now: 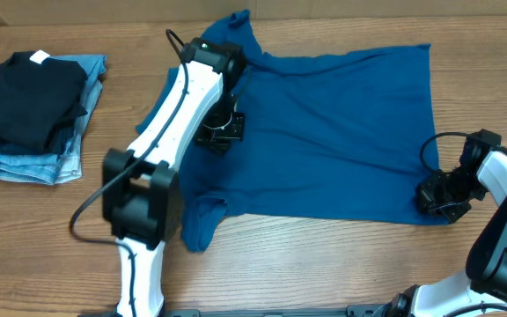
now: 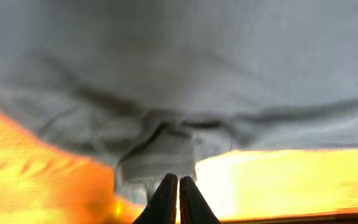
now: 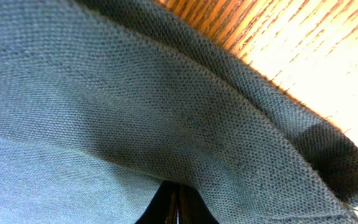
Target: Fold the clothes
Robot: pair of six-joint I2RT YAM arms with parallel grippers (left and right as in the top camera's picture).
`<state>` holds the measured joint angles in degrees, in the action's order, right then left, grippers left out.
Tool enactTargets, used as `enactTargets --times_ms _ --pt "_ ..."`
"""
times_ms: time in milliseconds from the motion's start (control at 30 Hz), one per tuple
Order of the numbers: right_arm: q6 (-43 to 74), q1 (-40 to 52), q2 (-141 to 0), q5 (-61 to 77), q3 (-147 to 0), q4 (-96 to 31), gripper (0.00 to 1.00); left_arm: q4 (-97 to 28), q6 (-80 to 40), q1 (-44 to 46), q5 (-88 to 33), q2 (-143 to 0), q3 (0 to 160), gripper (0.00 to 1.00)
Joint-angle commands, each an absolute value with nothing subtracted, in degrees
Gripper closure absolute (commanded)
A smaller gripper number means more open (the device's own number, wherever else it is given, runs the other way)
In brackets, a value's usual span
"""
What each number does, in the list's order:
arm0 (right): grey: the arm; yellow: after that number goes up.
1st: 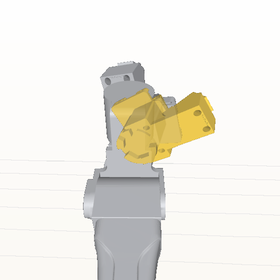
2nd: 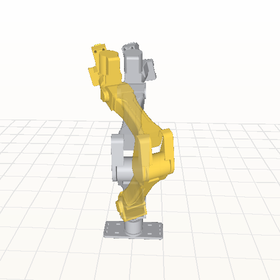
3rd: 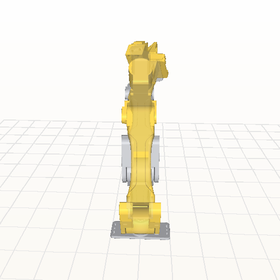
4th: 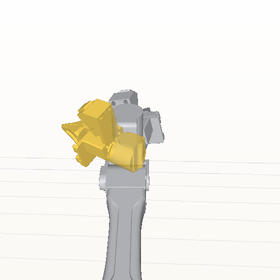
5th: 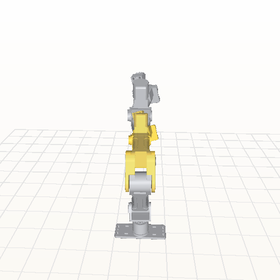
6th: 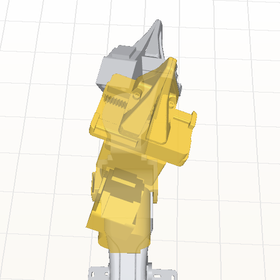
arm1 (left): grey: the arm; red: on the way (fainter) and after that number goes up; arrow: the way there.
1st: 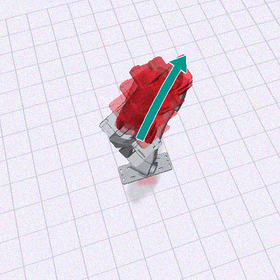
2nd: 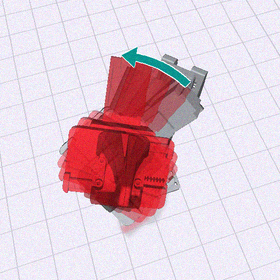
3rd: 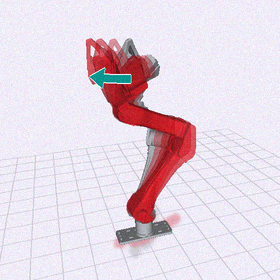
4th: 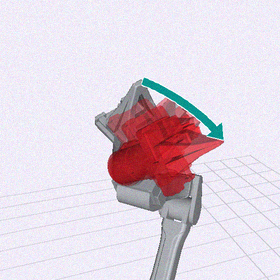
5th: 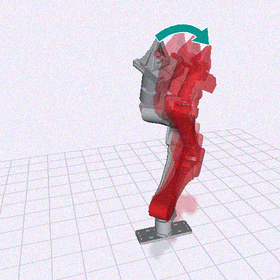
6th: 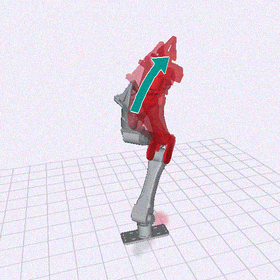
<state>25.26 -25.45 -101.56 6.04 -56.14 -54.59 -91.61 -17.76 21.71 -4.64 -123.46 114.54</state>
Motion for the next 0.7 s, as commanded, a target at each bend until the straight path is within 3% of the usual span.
enactTargets --times_ms 0,167,267,433,567,667 --pt "25.5 -24.9 -103.6 4.2 -55.5 -50.6 0.96 -93.9 -26.3 25.2 5.4 -108.8 111.7 0.92" --pt "25.5 -23.3 -103.6 4.8 -55.5 -48.7 0.95 -88.3 -35.1 31.1 5.9 -91.0 89.7 0.83" --pt "25.5 -22.1 -103.6 4.8 -55.5 -48.2 0.93 -84.2 -35.2 31.9 1.9 -87.2 77.1 0.74" --pt "25.3 -21.1 -103.6 4.8 -55.5 -47.4 0.91 -75.9 -35.6 31.9 0.1 -87.0 63.2 0.72" --pt "25.3 -21.1 -103.6 4.6 -55.5 -47.9 0.91 -69.0 -36.4 31.9 0.6 -87.0 56.2 0.52" --pt "25.3 -21.1 -103.6 4.6 -55.5 -48.2 0.91 -64.4 -37.8 31.9 0.7 -87.0 52.3 0.46"
